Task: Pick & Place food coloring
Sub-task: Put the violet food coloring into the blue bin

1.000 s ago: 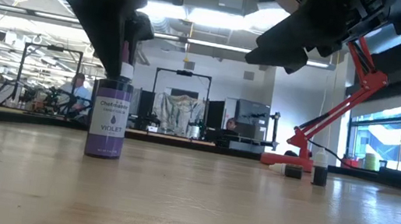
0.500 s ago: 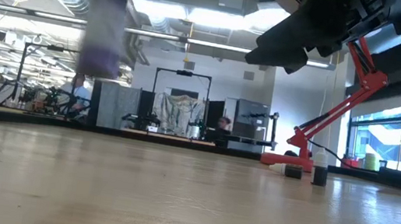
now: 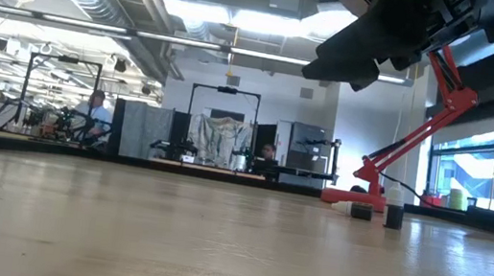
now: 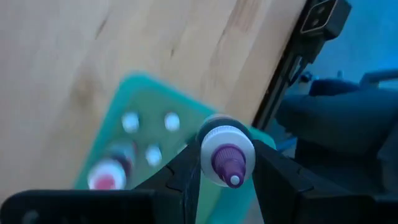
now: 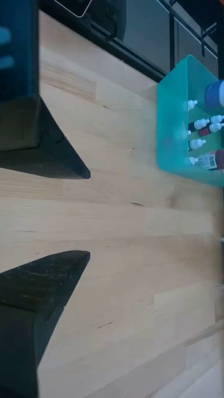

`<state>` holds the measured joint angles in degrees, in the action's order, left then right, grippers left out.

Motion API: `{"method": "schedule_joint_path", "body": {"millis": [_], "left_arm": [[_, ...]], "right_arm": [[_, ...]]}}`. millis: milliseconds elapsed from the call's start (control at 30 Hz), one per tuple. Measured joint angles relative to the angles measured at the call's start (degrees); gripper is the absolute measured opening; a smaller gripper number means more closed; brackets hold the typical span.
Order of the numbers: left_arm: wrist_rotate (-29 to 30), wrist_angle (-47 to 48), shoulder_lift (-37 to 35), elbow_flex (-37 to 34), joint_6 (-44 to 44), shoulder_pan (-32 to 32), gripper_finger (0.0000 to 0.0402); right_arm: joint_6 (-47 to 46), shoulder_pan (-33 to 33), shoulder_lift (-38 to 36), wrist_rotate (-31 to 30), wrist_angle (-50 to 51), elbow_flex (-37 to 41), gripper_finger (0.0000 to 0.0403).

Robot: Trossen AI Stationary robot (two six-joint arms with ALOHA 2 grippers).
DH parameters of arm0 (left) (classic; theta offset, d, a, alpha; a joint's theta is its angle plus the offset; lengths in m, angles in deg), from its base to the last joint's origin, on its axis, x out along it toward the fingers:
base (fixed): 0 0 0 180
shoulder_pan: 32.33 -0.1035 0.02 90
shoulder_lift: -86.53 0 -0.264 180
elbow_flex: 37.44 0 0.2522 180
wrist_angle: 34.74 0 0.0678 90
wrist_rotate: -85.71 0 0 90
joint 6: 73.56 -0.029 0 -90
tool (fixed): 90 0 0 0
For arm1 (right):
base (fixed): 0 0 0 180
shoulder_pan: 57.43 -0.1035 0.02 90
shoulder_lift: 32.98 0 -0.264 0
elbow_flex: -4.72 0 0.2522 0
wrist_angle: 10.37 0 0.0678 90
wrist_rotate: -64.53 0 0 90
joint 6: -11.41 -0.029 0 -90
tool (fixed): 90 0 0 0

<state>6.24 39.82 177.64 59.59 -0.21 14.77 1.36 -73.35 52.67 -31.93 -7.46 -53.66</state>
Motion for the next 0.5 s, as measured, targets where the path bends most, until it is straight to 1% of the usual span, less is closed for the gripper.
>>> {"method": "schedule_joint_path", "body": {"millis": [100, 267, 400, 500], "left_arm": [[2.5, 1.6, 0.0, 0.0, 11.7, 5.6, 0.0112], [3.1, 6.6, 0.8, 0.0, 30.0, 14.2, 0.0112], [3.4, 8.6, 1.6, 0.0, 41.2, 19.5, 0.0112], [3.3, 10.6, 1.8, 0.0, 47.4, 22.6, 0.0112]], "right_arm": [[0.0, 0.0, 0.0, 0.0, 0.0, 0.0, 0.02], [0.0, 0.0, 0.0, -0.1, -0.2, 0.0, 0.02], [0.0, 0.0, 0.0, -0.1, -1.3, 0.0, 0.02], [0.0, 0.0, 0.0, -0.1, -2.3, 0.0, 0.02]]}}
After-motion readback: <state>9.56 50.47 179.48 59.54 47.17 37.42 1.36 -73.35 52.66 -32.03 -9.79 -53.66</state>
